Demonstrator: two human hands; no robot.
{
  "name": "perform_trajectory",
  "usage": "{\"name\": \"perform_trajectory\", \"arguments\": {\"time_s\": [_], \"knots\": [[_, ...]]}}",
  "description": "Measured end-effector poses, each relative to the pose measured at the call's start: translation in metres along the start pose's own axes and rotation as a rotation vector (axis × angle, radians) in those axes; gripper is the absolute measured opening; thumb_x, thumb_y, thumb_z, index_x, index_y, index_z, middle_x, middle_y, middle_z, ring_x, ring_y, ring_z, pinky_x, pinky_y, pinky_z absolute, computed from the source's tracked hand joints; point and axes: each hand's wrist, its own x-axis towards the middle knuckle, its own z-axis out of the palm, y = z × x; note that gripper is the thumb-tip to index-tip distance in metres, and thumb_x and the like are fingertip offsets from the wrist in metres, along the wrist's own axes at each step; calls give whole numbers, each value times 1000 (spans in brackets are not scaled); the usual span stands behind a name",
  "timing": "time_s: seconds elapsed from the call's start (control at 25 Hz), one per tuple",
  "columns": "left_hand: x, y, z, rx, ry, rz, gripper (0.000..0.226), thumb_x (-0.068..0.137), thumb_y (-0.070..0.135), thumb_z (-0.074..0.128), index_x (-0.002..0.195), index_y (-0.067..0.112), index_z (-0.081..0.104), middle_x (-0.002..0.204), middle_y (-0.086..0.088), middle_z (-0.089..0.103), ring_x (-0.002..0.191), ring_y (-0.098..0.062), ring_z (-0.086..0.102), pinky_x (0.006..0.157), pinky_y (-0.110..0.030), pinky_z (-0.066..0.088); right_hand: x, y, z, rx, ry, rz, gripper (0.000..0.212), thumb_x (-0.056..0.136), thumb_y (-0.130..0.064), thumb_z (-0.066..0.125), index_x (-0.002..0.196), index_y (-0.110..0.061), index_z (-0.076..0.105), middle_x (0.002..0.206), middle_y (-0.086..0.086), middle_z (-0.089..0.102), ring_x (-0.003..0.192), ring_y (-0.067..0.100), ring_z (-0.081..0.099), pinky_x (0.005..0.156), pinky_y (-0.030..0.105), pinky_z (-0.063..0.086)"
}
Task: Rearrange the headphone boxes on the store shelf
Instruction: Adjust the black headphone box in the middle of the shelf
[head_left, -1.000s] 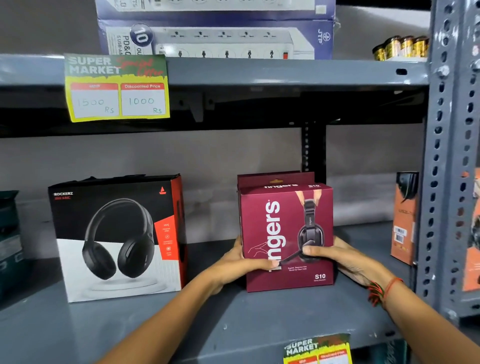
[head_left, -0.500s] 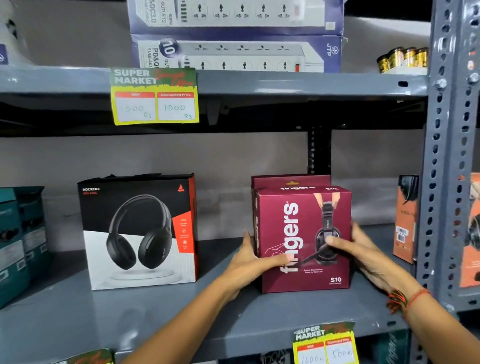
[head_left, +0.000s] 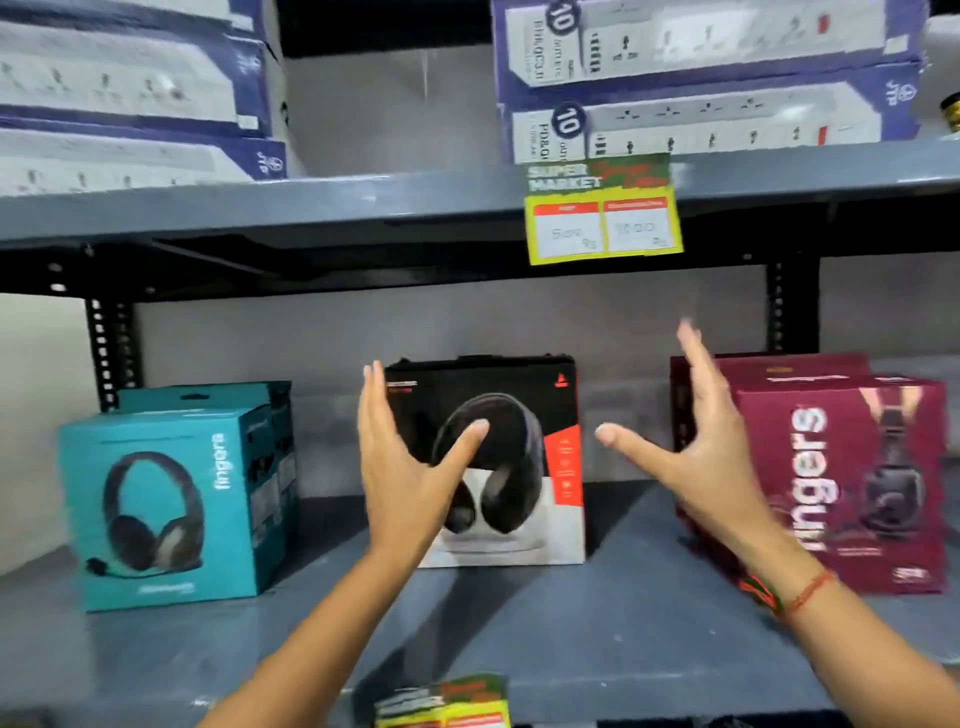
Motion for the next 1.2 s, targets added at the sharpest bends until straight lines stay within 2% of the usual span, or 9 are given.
{"name": "perform_trajectory", "arguments": {"time_s": [0.16,0.24,0.36,0.44,0.52,0.6,0.88,1.04,1.2], "knots": [[18,-66,-36,-11,-229,-244,141,58,53,89,160,26,-5,169,2,9,154,-16,14,118,-31,17,8,23,67,56,-244,367,134,50,-73,82,160,-40,12,156,-27,19,146,-1,19,122,34,20],[23,-96,-40,-61,-433,-449,149,54,51,94,159,26,-10,168,2,16,152,-19,23,120,-35,22,7,47,82,155,-310,530,132,52,-69,87,159,-36,18,160,-18,33,143,5,38,120,37,34],[28,-124,-38,-117,-643,-623,159,37,61,96,160,28,0,157,4,44,141,-14,45,117,-39,36,-5,62,93,248,-432,632,87,77,-35,86,149,-23,38,140,2,63,112,3,64,84,15,56],[31,-136,-33,-160,-721,-628,135,47,50,98,155,22,22,137,11,62,118,2,62,100,-20,48,-9,68,98,306,-457,640,77,74,-33,85,140,-22,48,132,2,68,106,3,70,78,14,56],[29,-138,-27,-207,-735,-595,95,67,30,93,143,28,37,124,17,67,98,15,66,77,-6,50,-6,71,99,346,-469,637,82,60,-40,86,134,-24,55,122,-6,75,107,3,72,81,17,57],[28,-141,-23,-217,-710,-584,83,71,22,90,138,32,41,118,20,69,92,17,65,70,-3,48,-3,75,99,373,-481,646,78,57,-38,86,128,-23,59,114,-8,79,106,5,73,83,19,57],[23,-143,-26,-107,-719,-561,101,59,51,92,143,36,39,126,22,67,118,4,60,105,-26,46,-6,76,96,360,-505,647,63,73,-31,85,130,-25,59,121,-5,77,116,11,70,98,28,53],[16,-130,-37,-93,-751,-539,95,65,43,92,143,35,38,124,23,65,116,6,59,94,-18,46,-15,59,88,319,-516,641,60,78,-30,81,133,-26,58,125,-8,75,120,9,68,106,32,48],[5,-117,-50,-111,-778,-521,90,68,34,92,139,32,37,122,22,63,112,8,57,84,-13,48,-31,45,79,336,-489,645,57,79,-28,79,132,-20,60,123,-4,76,119,12,69,105,32,49]]}}
